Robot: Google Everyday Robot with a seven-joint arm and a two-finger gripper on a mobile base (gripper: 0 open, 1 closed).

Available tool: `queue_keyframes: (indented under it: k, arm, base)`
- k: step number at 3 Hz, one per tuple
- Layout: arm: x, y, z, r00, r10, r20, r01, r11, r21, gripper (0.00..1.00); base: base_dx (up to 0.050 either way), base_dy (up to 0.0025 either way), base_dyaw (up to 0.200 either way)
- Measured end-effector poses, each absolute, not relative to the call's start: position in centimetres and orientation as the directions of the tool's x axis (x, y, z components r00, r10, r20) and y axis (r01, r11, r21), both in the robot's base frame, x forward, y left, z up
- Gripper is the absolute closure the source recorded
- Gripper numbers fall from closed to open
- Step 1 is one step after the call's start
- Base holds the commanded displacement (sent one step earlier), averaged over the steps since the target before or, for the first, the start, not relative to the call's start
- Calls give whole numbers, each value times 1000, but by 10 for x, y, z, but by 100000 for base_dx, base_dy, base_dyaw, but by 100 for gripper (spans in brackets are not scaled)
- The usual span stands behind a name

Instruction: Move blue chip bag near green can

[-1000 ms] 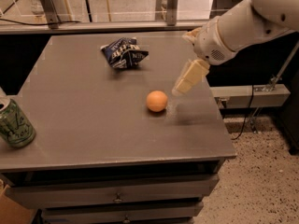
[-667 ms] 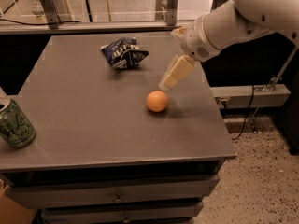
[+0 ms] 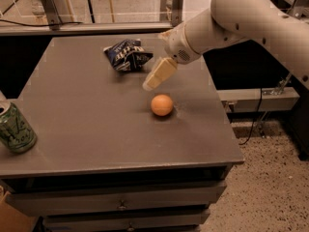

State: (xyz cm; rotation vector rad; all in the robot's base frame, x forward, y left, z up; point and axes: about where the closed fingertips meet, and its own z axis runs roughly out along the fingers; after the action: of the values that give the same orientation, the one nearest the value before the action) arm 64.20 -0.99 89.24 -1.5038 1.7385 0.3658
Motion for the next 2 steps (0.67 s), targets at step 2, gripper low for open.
queue_keyframes:
  k: [2]
  arm:
    - [680,27,882,12,-689,-725,-915,284,-286,0]
  base:
    - [0,0,0]
